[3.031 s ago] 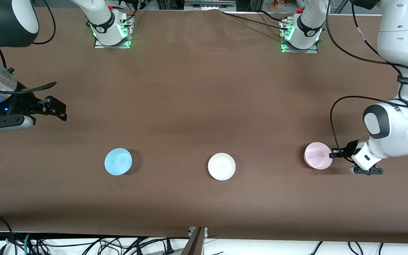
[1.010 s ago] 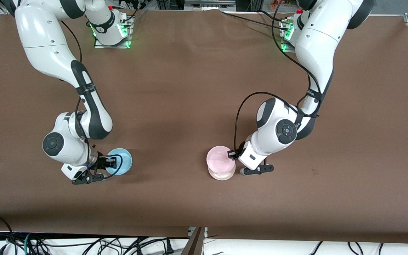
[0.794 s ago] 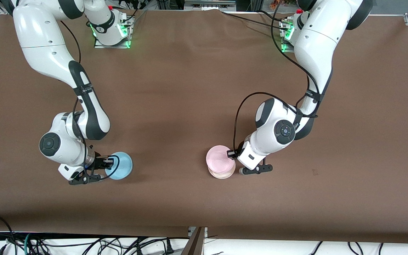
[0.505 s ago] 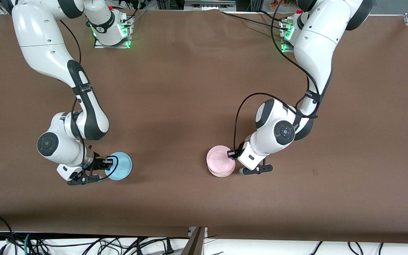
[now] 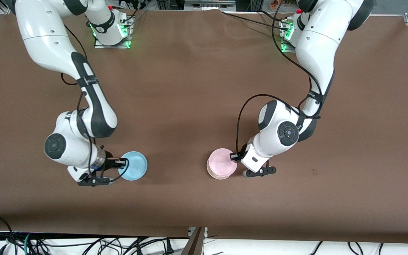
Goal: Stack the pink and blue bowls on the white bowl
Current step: 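Grasp the blue bowl rim with the right gripper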
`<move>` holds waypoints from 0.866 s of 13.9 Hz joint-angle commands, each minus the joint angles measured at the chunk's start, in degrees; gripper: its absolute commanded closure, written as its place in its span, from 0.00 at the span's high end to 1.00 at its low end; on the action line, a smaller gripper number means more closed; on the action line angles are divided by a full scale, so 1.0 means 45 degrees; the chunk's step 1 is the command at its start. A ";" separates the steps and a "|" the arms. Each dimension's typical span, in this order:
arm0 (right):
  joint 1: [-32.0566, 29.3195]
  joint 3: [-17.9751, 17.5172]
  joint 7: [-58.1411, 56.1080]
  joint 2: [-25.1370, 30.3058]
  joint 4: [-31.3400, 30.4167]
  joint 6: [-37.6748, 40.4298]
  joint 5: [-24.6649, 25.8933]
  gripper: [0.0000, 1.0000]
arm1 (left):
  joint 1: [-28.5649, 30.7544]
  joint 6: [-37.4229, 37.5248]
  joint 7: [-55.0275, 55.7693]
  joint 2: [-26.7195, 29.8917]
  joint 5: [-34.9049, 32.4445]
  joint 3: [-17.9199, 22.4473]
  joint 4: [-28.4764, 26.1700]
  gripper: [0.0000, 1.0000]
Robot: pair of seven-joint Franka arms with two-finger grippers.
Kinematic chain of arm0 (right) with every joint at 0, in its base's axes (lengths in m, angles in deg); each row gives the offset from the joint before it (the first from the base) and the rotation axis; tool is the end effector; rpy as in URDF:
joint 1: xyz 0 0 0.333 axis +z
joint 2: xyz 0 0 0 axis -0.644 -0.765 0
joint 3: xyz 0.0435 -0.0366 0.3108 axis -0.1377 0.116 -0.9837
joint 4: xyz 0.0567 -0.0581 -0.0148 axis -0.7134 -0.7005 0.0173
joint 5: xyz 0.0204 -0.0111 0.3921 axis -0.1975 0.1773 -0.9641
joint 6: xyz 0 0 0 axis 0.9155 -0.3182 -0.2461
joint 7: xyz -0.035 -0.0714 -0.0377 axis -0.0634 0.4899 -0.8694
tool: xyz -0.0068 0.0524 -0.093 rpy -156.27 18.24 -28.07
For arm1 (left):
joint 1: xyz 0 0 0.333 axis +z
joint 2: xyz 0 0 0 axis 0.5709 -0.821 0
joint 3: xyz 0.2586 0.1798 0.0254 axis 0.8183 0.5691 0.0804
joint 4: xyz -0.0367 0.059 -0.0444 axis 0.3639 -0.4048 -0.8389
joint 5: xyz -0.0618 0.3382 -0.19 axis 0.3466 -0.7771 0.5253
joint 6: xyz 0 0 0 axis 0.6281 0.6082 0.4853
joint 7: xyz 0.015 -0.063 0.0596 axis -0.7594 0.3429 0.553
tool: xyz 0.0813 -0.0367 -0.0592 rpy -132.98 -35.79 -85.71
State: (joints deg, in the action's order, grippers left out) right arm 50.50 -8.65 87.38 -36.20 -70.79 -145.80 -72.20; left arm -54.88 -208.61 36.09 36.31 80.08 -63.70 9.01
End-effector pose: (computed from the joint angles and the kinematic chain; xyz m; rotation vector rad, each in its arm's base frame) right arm 0.7287 0.1707 0.2531 -2.9797 -0.0322 -0.0385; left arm 0.6907 -0.3249 0.2470 2.7957 0.2905 0.0190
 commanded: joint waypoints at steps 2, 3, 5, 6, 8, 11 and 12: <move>0.0051 -0.0026 0.0283 0.0114 -0.0025 0.0185 -0.0029 0.00 | -0.0034 -0.0158 0.0249 -0.0479 -0.0295 0.0051 0.0670 0.00; 0.0031 -0.0007 0.0244 0.0095 -0.0025 0.0185 0.0010 0.00 | -0.0034 -0.0158 0.0249 -0.0538 -0.0315 0.0090 0.0691 0.00; -0.0027 0.0032 0.0146 0.0095 -0.0025 0.0185 0.0049 0.00 | -0.0054 -0.0177 0.0249 -0.0616 -0.0296 0.0169 0.0710 0.00; -0.0047 0.0032 0.0127 0.0095 -0.0025 0.0185 0.0049 0.00 | -0.0054 -0.0177 0.0249 -0.0636 -0.0295 0.0188 0.0730 0.00; -0.0067 0.0032 0.0107 0.0095 -0.0025 0.0166 0.0049 0.00 | -0.0054 -0.0506 0.0249 -0.0753 -0.0296 0.0188 0.0711 0.00; -0.0067 0.0052 0.0107 0.0075 -0.0025 0.0146 0.0049 0.00 | -0.0054 -0.0587 0.0249 -0.0774 -0.0295 0.0169 0.0710 0.01; -0.0067 0.0052 0.0107 0.0075 -0.0025 0.0127 0.0049 0.00 | -0.0054 -0.0529 0.0307 -0.0676 -0.0295 0.0169 0.0710 0.24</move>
State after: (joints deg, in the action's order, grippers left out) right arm 50.45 -8.26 88.22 -36.28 -70.79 -145.68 -72.16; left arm -54.89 -211.17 36.13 33.72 80.08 -63.03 10.26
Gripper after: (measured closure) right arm 0.965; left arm 0.974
